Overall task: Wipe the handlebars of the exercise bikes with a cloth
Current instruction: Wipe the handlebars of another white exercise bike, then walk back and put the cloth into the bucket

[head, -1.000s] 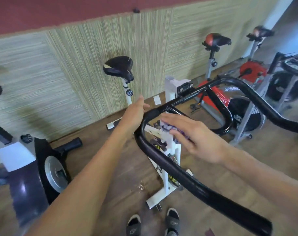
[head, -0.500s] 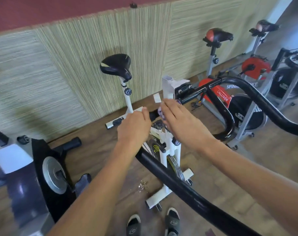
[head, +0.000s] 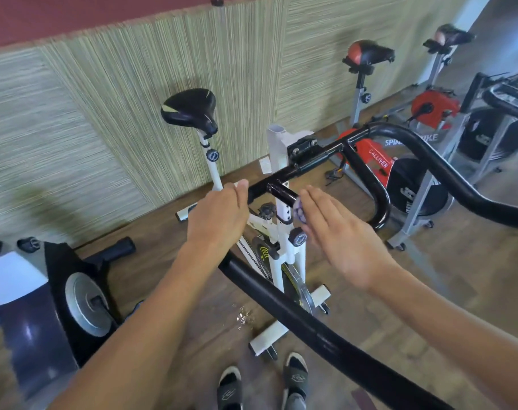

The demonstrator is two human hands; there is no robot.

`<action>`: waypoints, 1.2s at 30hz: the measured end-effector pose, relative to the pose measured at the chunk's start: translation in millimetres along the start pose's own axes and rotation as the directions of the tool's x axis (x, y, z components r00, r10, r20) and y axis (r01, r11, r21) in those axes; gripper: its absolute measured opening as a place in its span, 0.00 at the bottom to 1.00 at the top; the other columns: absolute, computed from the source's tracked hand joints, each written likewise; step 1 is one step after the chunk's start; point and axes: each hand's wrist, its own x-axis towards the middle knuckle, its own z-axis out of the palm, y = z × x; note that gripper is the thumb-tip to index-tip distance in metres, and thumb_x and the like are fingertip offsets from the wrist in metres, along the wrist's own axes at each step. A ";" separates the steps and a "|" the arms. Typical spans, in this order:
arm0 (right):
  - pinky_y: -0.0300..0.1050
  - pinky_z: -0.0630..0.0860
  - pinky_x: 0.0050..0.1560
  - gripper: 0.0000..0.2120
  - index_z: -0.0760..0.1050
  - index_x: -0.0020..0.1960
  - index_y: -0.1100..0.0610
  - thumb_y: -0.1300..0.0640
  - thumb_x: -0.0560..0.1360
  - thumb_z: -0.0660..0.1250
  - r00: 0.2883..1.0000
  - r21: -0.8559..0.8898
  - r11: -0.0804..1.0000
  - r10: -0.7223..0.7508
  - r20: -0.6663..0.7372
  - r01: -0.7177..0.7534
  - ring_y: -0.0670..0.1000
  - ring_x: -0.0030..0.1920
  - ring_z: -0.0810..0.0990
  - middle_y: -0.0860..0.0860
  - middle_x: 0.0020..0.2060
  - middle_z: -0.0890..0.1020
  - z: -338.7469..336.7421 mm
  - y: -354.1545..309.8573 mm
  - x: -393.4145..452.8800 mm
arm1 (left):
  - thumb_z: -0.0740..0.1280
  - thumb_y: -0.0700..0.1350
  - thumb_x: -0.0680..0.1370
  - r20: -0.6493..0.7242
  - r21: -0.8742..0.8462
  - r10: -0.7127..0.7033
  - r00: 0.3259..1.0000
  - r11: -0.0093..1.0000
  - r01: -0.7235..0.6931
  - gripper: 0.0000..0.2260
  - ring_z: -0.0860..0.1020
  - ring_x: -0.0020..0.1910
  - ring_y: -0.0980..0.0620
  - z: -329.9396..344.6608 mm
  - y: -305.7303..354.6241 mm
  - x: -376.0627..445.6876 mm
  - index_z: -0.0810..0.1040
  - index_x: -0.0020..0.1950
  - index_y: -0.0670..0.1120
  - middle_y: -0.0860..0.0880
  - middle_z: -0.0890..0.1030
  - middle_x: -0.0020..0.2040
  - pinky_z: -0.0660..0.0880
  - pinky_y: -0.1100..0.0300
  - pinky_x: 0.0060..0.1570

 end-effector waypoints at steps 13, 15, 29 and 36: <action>0.57 0.79 0.57 0.24 0.65 0.75 0.68 0.54 0.85 0.59 0.992 0.071 0.997 -0.021 0.126 0.013 0.64 0.57 0.80 0.63 0.63 0.73 -5.9 -18.7 63.5 | 0.44 0.58 0.85 -0.054 0.123 0.064 0.997 0.991 -0.057 0.26 0.78 0.46 0.41 -5.6 4.3 -7.2 0.75 0.57 0.43 0.44 0.79 0.47 0.74 0.48 0.44; 0.59 0.75 0.63 0.23 0.63 0.76 0.66 0.53 0.86 0.55 0.988 0.188 0.981 0.016 0.156 -0.046 0.65 0.61 0.77 0.63 0.65 0.71 -17.9 -7.3 64.2 | 0.47 0.58 0.85 -0.137 0.164 0.169 0.976 0.976 -0.146 0.25 0.78 0.50 0.44 -9.0 9.7 -9.2 0.76 0.60 0.44 0.45 0.80 0.53 0.76 0.46 0.51; 0.27 0.69 0.57 0.15 0.77 0.68 0.56 0.53 0.84 0.62 0.712 0.639 0.565 0.701 -0.038 -0.522 0.43 0.55 0.78 0.50 0.56 0.82 -140.1 130.4 -231.4 | 0.62 0.53 0.82 0.358 -0.351 0.670 0.651 0.742 -0.571 0.12 0.79 0.42 0.52 17.0 299.2 -109.2 0.80 0.46 0.48 0.51 0.82 0.40 0.75 0.54 0.46; 0.33 0.74 0.48 0.11 0.78 0.64 0.51 0.54 0.84 0.61 0.444 0.737 0.252 0.893 0.072 -0.627 0.40 0.44 0.81 0.43 0.47 0.83 -149.2 231.9 -396.8 | 0.58 0.56 0.84 0.884 -0.193 0.445 0.139 0.621 -0.759 0.18 0.83 0.41 0.49 128.4 493.3 -180.5 0.82 0.54 0.46 0.49 0.86 0.49 0.77 0.54 0.51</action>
